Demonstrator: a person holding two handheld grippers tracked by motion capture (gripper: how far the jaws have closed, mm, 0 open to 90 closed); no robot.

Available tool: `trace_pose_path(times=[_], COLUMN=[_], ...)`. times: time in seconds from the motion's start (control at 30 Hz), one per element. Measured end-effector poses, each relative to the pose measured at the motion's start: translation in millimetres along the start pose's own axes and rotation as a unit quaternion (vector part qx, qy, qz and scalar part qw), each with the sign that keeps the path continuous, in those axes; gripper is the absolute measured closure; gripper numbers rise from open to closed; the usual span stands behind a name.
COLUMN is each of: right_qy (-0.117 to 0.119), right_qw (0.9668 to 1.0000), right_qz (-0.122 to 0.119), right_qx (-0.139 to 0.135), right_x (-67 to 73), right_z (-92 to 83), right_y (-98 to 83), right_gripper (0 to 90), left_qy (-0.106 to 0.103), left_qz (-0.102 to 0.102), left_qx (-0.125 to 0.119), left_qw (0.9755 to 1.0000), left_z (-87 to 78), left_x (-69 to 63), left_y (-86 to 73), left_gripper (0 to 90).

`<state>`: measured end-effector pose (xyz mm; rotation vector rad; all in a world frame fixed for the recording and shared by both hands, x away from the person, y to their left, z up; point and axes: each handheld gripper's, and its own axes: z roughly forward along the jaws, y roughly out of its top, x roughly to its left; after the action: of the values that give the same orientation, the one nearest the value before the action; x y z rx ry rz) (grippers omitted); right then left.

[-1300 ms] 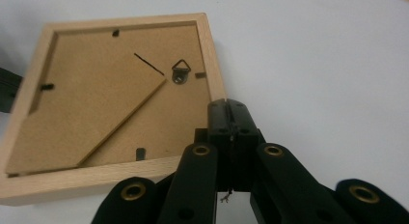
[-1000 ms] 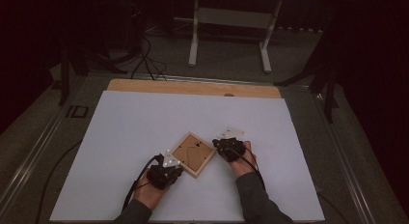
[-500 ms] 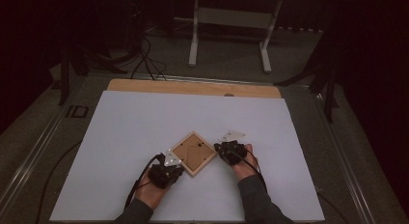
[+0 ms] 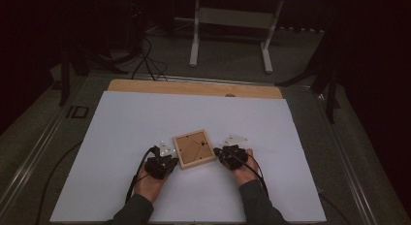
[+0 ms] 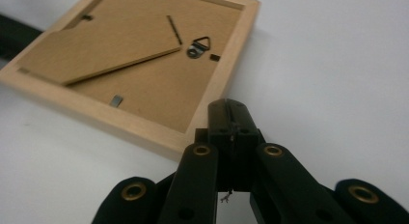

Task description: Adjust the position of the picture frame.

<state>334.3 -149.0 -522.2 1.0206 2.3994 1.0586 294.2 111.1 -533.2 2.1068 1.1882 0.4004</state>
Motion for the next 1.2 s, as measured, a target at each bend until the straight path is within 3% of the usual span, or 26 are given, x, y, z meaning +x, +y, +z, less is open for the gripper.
trace_pose_path(times=[0.17,0.43,0.9,1.2], right_qy=[0.006,0.011,0.011,-0.003], right_qw=[1.0000,0.9999,0.9999,1.0000], right_qz=[-0.003,0.004,0.009,0.006], right_qx=[-0.004,-0.009,-0.010,-0.008], right_x=[7.8,9.9,11.9,9.0], right_z=[2.5,4.9,6.7,4.8], right_y=[1.0,1.8,2.9,2.3], right_gripper=[89.9,89.9,89.9,89.9], left_qy=[0.011,0.023,0.021,0.014], left_qz=[-0.016,-0.024,-0.024,-0.025], left_qx=[-0.005,-0.009,-0.016,-0.026], left_qw=[0.9998,0.9994,0.9994,0.9992], left_z=[0.8,3.0,5.3,10.0], left_x=[8.7,16.2,21.7,19.7], left_y=[0.4,6.6,7.2,8.6], left_gripper=[89.8,89.8,89.8,89.8])
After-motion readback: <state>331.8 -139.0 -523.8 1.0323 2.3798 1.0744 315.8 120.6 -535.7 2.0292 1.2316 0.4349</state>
